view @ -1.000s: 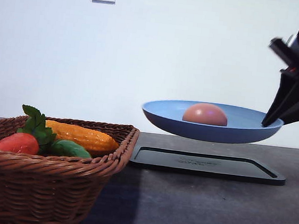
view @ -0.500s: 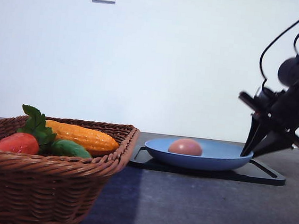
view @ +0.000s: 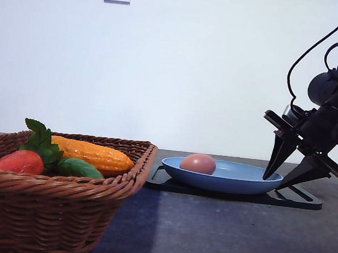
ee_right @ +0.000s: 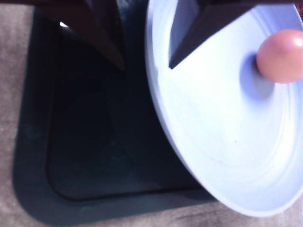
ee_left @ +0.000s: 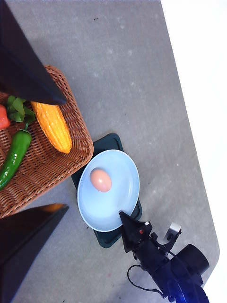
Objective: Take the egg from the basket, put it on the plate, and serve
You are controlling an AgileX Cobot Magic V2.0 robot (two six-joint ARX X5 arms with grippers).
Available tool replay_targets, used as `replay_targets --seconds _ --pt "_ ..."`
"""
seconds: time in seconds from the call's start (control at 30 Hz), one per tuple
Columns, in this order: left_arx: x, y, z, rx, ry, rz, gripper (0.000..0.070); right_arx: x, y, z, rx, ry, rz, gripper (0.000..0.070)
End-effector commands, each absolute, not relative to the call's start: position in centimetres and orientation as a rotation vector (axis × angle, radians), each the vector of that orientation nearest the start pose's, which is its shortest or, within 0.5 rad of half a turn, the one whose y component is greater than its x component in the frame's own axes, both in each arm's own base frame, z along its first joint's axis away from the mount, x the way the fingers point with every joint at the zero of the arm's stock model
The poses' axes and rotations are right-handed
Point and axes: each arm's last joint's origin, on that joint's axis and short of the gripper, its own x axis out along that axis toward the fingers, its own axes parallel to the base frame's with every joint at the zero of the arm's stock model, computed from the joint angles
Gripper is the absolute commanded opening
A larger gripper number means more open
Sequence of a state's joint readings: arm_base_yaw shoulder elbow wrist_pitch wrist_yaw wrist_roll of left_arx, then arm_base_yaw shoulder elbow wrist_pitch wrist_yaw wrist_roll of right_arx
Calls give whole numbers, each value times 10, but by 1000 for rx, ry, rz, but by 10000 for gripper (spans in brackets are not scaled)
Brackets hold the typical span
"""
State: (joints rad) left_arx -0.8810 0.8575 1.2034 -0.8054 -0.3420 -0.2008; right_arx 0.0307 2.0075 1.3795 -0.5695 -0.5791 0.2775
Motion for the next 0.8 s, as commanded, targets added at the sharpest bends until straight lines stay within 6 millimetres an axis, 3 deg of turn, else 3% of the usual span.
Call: replay_targets --seconds 0.0,0.13,0.27,0.33,0.5,0.53,0.77 --pt "99 -106 406 69 410 -491 424 403 27 162 559 1244 366 209" --pt "101 -108 405 80 408 -458 405 400 26 181 527 1193 351 208" --pt "108 -113 402 131 412 -427 340 389 23 215 433 1120 298 207" --pt "113 -117 399 168 422 -407 275 379 22 236 380 1078 278 181" --pt "133 -126 388 258 472 -365 46 346 26 292 285 960 306 3" --pt "138 -128 385 277 484 -355 12 338 29 303 263 933 325 0" --pt "175 -125 366 358 579 -242 0 275 57 361 146 767 390 0"
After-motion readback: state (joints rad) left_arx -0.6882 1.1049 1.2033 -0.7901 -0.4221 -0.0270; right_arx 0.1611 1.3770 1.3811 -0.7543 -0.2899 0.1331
